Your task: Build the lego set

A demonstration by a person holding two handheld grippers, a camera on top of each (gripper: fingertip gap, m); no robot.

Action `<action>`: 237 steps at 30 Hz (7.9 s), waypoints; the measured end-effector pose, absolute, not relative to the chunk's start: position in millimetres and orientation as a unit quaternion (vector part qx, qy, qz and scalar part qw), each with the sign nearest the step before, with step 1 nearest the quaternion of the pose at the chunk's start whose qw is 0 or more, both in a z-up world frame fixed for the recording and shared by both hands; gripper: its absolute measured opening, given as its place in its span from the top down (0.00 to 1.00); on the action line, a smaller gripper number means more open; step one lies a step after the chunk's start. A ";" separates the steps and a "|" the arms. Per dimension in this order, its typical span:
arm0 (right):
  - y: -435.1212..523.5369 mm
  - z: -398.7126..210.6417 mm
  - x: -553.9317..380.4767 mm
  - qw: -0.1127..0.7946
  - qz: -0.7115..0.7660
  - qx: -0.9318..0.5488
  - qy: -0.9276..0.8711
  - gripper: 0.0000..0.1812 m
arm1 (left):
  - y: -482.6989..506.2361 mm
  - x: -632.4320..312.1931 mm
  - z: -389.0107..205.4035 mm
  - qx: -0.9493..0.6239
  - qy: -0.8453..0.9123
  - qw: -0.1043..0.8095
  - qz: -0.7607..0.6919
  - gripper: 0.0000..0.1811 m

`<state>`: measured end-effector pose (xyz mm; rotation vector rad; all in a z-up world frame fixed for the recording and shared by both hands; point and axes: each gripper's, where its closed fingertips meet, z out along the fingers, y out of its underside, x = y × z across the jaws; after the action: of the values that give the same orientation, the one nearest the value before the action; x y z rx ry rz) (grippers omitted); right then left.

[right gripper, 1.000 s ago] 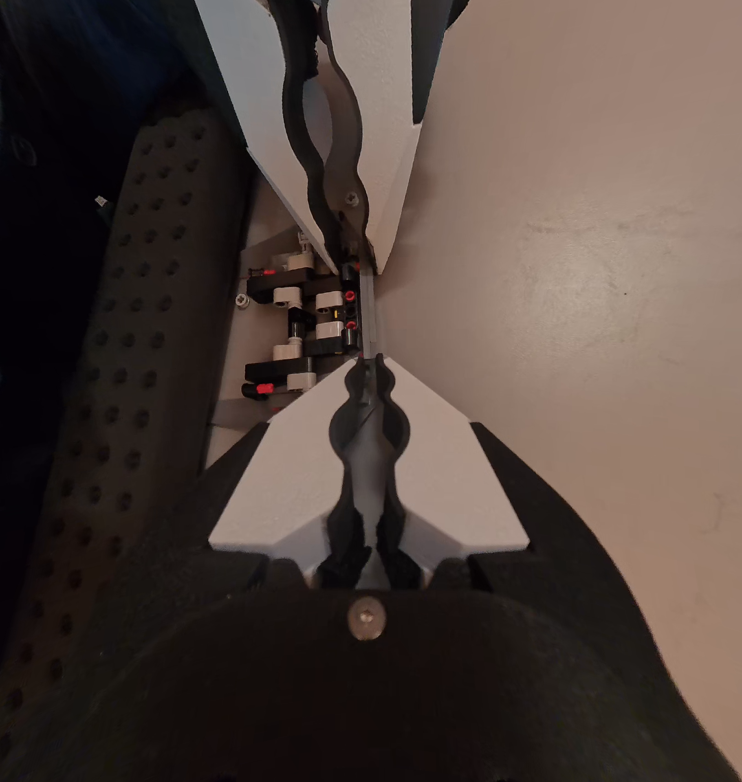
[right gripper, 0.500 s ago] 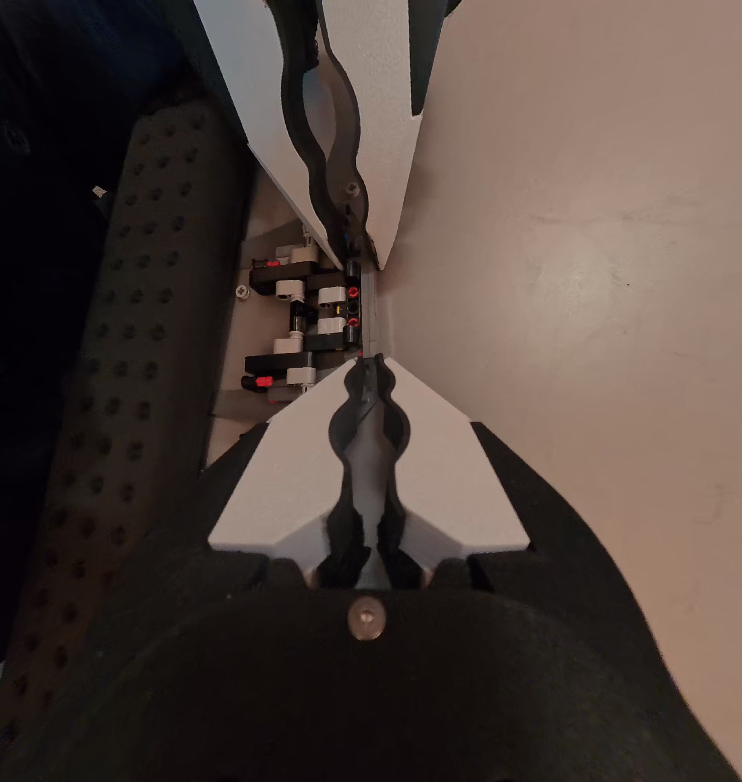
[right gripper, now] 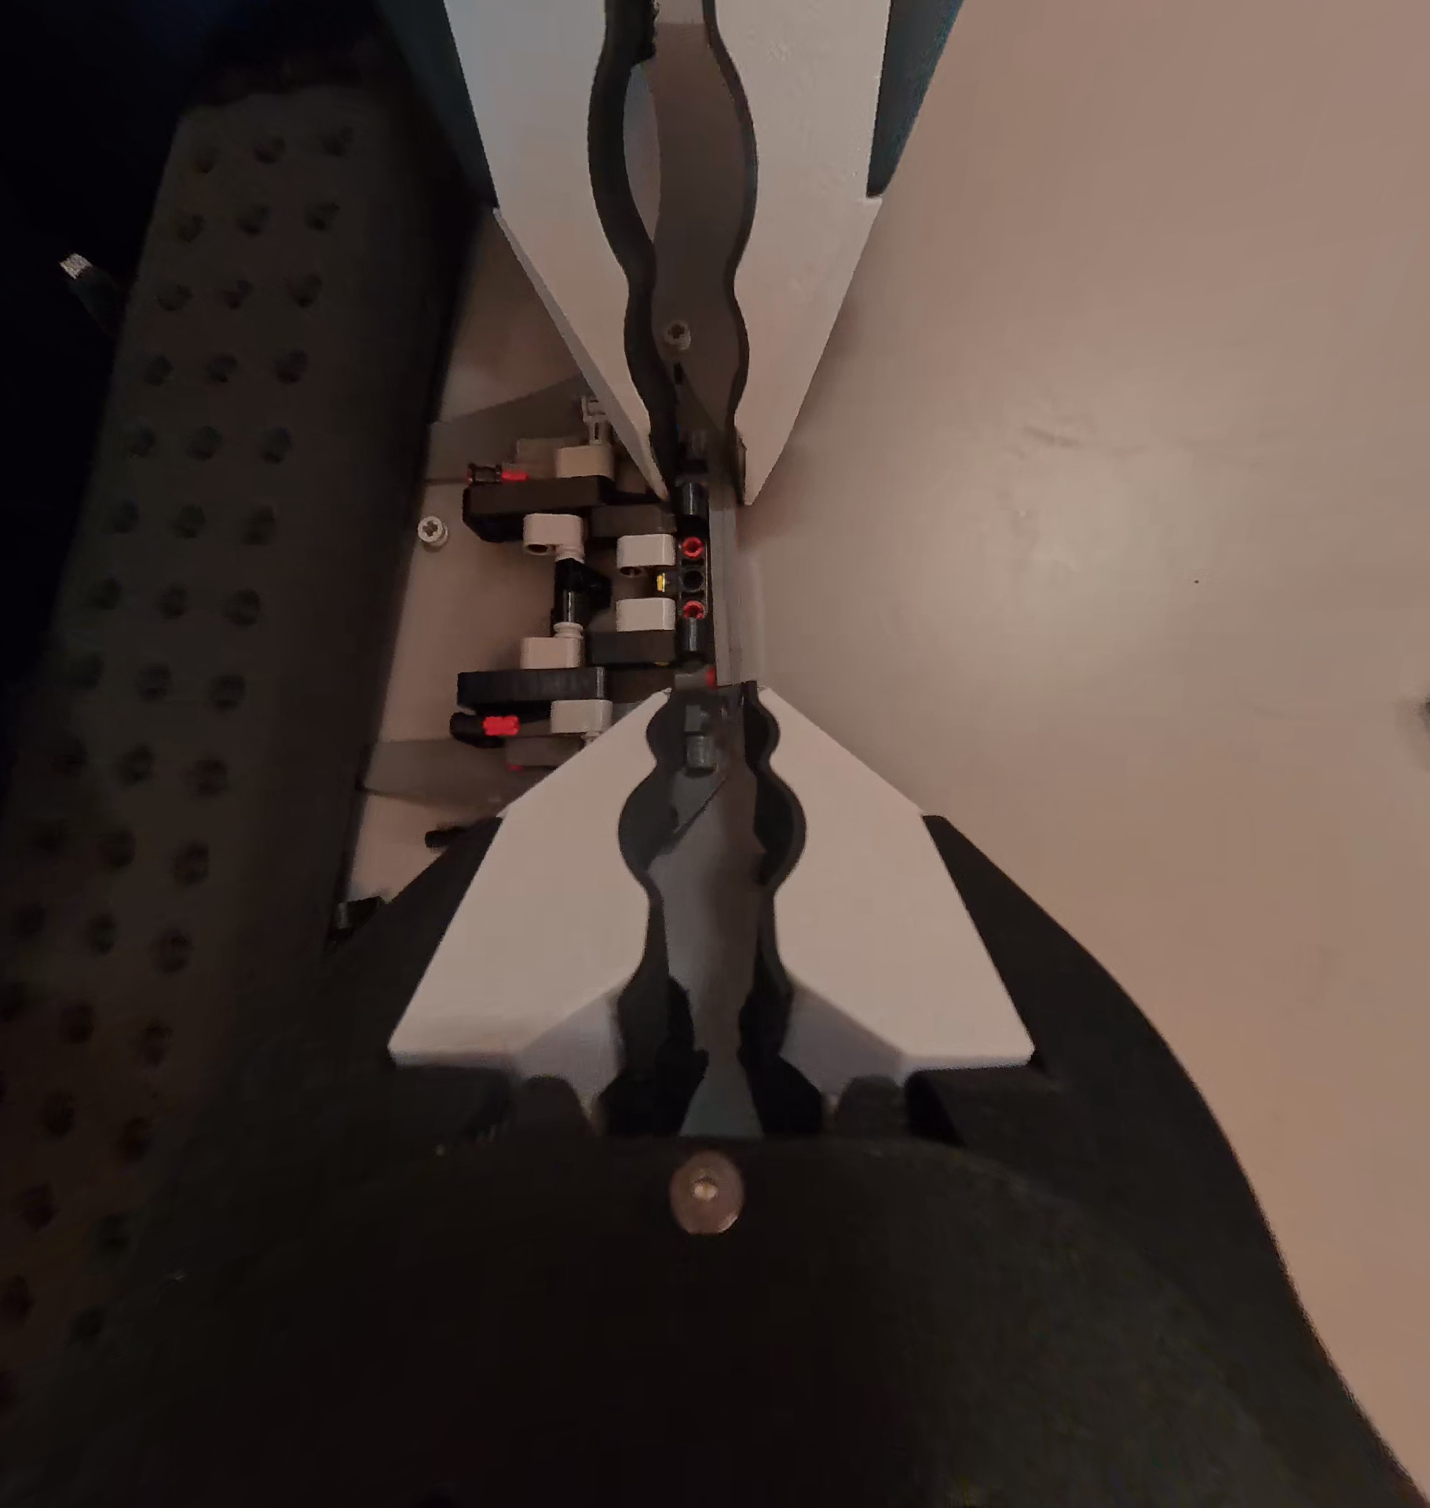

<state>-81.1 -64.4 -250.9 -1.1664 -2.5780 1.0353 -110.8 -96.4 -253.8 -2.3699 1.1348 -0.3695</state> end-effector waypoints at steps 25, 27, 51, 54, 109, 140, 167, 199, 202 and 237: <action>-68.2 -248.6 -80.6 0.090 0.327 -0.367 -0.866 0.92 | -96.9 -110.1 -254.1 -0.868 0.407 0.240 -0.152 0.93; -69.7 -251.7 -79.6 0.078 0.326 -0.374 -0.864 0.89 | -96.7 -110.0 -254.1 -0.868 0.406 0.241 -0.153 0.93; -66.3 -253.4 -82.0 0.041 0.346 -0.418 -0.839 0.92 | -96.0 -109.1 -254.0 -0.868 0.401 0.246 -0.161 0.93; -66.0 -253.2 -82.6 0.046 0.345 -0.415 -0.841 0.93 | -96.0 -109.1 -254.0 -0.867 0.401 0.247 -0.163 0.93; -40.1 -257.3 -89.3 0.049 0.346 -0.461 -0.816 0.99 | -78.3 -117.7 -252.5 -0.865 0.396 0.281 -0.129 0.93; -37.2 -249.5 -90.0 0.058 0.356 -0.461 -0.811 1.00 | -75.8 -116.2 -255.7 -0.865 0.385 0.283 -0.152 0.93; -45.7 -247.9 -91.0 0.058 0.365 -0.447 -0.815 0.94 | -75.6 -117.1 -256.3 -0.867 0.385 0.281 -0.147 0.93; -48.1 -250.2 -89.0 0.062 0.358 -0.438 -0.822 0.93 | -78.0 -115.2 -257.8 -0.867 0.384 0.277 -0.157 0.93; -47.8 -250.1 -89.7 0.063 0.359 -0.440 -0.820 0.93 | -77.9 -115.2 -257.7 -0.867 0.384 0.277 -0.157 0.93; -48.3 -250.3 -91.5 0.063 0.361 -0.441 -0.819 0.94 | -83.0 -120.9 -252.5 -0.871 0.365 0.280 -0.172 0.92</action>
<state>-91.5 -48.3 -250.3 -1.3337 -2.4740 1.0910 -120.9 -83.0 -252.5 -2.3362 0.9774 -0.4613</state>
